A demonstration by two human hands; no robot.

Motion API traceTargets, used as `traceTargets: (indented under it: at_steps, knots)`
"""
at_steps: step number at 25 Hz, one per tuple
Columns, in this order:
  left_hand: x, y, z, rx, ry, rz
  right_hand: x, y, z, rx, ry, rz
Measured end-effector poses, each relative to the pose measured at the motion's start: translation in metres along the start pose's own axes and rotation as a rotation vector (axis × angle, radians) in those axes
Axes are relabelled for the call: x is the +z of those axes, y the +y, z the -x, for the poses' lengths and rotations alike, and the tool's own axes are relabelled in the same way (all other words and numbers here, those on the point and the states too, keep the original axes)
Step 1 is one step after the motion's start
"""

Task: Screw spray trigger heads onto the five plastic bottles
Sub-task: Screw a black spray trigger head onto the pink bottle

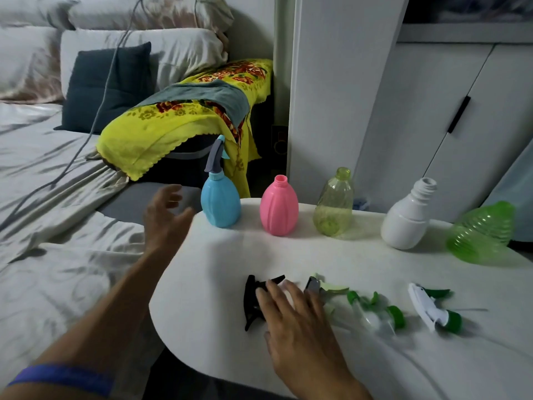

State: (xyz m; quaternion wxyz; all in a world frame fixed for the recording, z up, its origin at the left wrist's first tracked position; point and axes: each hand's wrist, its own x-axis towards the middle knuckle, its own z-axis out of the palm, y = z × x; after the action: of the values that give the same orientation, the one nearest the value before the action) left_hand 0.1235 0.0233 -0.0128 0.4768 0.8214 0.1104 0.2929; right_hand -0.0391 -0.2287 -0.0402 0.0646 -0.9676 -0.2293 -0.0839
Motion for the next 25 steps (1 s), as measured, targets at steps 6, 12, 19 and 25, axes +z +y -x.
traceTargets:
  at_steps: [6,12,19,25]
  knots:
    - [-0.002,0.073,0.022,0.352,0.151,0.035,0.002,-0.003,-0.001,-0.065,0.097,0.032]
    - [0.065,0.087,0.062,0.361,-0.18,-0.095,-0.07,0.051,0.011,0.202,0.522,-0.941]
    - [0.137,0.07,0.055,-0.115,-0.389,0.049,-0.114,0.129,0.034,0.406,0.817,-1.581]
    - [0.147,0.073,0.059,0.005,-0.331,-0.035,-0.119,0.145,0.039,0.426,0.914,-1.47]
